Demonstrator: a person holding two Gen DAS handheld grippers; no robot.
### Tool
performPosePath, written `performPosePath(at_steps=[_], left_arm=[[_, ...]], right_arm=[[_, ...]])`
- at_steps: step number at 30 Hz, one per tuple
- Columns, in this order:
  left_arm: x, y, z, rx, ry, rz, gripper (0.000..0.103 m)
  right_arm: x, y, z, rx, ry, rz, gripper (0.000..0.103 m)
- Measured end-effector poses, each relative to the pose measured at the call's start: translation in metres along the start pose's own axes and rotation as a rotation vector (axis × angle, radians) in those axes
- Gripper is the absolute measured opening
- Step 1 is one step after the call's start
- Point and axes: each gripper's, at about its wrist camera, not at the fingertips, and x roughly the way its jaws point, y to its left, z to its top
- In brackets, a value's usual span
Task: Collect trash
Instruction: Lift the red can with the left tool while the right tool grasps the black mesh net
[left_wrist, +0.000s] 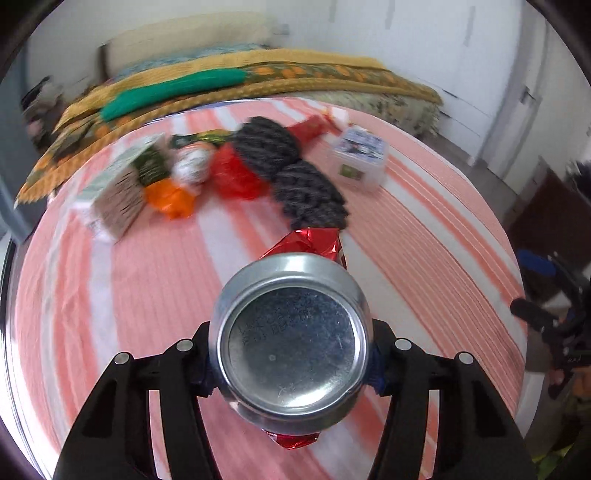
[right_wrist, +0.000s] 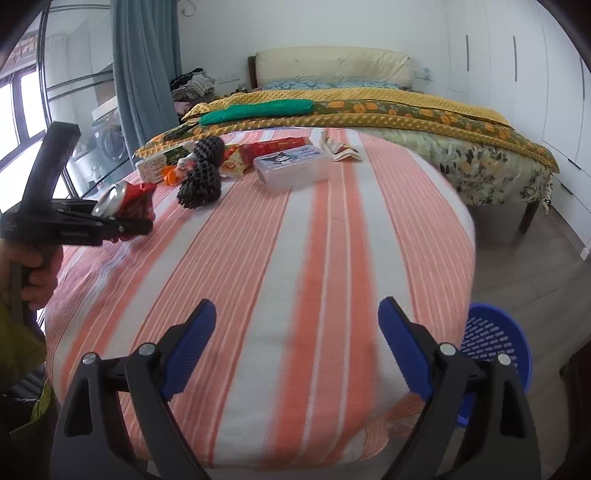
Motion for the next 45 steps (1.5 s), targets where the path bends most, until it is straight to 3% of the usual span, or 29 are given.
performPosePath(at_steps=[5, 10, 14, 18, 25, 26, 28, 30, 38, 43, 45], left_arm=[[-0.013, 0.02, -0.012, -0.076, -0.023, 0.099, 0.058], [-0.002, 0.037, -0.016, -0.132, 0.006, 0.125, 0.059], [-0.002, 0.042, -0.021, -0.128, -0.007, 0.14, 0.08], [-0.007, 0.048, -0.03, -0.131, -0.001, 0.141, 0.083], [-0.033, 0.054, -0.044, -0.137, -0.033, 0.133, 0.086], [-0.037, 0.054, -0.044, -0.136, -0.041, 0.13, 0.086], [-0.044, 0.053, -0.043, -0.13, -0.058, 0.118, 0.086], [-0.047, 0.05, -0.039, -0.117, -0.071, 0.102, 0.086], [-0.037, 0.041, -0.03, -0.04, -0.056, 0.071, 0.086], [-0.032, 0.038, -0.025, -0.026, -0.061, 0.074, 0.081], [-0.029, 0.037, -0.023, -0.021, -0.06, 0.075, 0.074]], right_arm=[[0.006, 0.01, 0.001, -0.032, 0.016, 0.018, 0.087], [0.025, 0.015, 0.021, -0.029, 0.065, 0.047, 0.087], [0.053, 0.031, 0.055, -0.04, 0.114, 0.115, 0.087], [0.09, 0.053, 0.094, -0.058, 0.137, 0.199, 0.087], [0.149, 0.083, 0.136, -0.084, 0.188, 0.202, 0.087], [0.153, 0.083, 0.138, -0.077, 0.195, 0.203, 0.085], [0.159, 0.083, 0.138, -0.058, 0.21, 0.214, 0.069], [0.159, 0.081, 0.135, -0.042, 0.223, 0.233, 0.045], [0.11, 0.061, 0.121, -0.019, 0.292, 0.292, 0.044], [0.074, 0.045, 0.097, -0.114, 0.402, 0.209, 0.044], [0.071, 0.036, 0.086, -0.115, 0.438, 0.178, 0.044]])
